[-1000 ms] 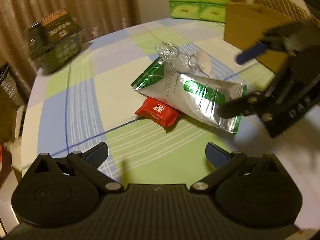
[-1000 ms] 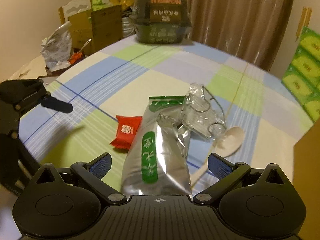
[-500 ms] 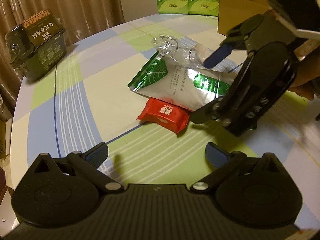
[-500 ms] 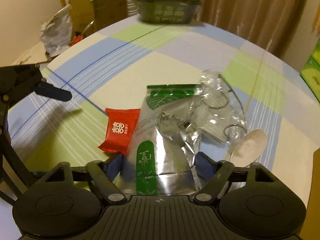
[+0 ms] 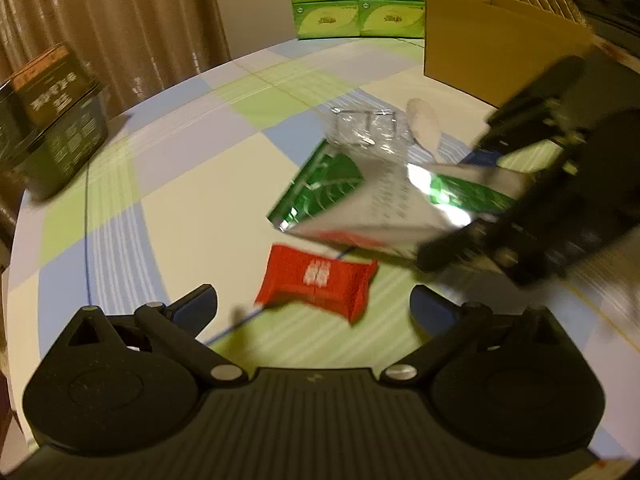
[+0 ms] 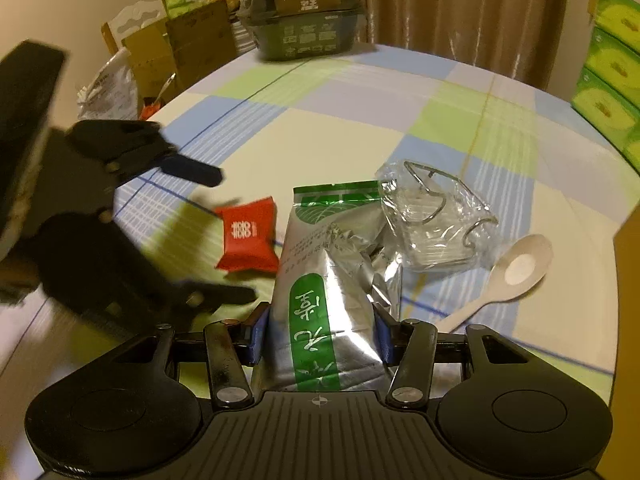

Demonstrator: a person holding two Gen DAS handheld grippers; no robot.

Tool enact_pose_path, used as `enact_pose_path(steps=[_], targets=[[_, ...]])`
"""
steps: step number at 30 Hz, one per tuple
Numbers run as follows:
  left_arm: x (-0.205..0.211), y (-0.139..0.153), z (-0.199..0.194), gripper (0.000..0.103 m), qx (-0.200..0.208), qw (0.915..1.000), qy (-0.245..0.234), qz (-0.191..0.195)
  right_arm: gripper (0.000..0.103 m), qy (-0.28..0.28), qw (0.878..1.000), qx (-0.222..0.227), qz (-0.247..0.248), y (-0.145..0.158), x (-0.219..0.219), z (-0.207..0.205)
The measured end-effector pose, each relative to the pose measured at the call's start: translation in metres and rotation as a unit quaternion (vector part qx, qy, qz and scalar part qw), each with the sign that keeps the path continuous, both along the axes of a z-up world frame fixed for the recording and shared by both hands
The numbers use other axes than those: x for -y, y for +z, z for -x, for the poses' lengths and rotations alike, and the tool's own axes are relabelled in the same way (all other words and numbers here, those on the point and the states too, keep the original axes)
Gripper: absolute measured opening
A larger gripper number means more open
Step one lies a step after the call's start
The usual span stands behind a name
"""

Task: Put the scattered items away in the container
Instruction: 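Grasp the silver-green pouch with the right tool while the left tool grasps the red packet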

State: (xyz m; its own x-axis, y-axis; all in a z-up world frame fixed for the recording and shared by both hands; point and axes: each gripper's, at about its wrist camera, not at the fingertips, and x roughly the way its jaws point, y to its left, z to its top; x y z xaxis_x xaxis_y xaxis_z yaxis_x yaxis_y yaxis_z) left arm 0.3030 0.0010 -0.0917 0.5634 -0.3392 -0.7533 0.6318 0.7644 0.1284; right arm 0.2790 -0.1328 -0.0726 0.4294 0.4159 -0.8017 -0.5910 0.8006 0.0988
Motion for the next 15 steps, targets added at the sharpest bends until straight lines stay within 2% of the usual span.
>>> enact_pose_path(steps=[6,7,8,10,15], targets=[[0.011,-0.01,-0.023,0.083,-0.028,0.9992,-0.023,-0.017,0.048,0.001,1.0,-0.003,-0.007,0.004,0.01,0.011],[0.011,-0.01,-0.025,0.076,-0.035,0.9991,-0.023,-0.012,0.048,0.002,1.0,-0.005,-0.008,0.004,0.011,0.013],[0.009,-0.01,-0.026,0.064,-0.04,0.999,-0.02,-0.006,0.048,0.003,1.0,-0.006,-0.009,0.004,0.012,0.016],[0.009,-0.007,-0.023,0.052,-0.041,0.9991,-0.014,-0.006,0.048,0.006,1.0,-0.009,-0.01,0.005,0.014,0.024],[0.011,-0.003,0.005,0.048,-0.049,0.9985,-0.018,-0.017,0.048,0.006,1.0,-0.016,-0.009,0.012,0.028,0.056]])
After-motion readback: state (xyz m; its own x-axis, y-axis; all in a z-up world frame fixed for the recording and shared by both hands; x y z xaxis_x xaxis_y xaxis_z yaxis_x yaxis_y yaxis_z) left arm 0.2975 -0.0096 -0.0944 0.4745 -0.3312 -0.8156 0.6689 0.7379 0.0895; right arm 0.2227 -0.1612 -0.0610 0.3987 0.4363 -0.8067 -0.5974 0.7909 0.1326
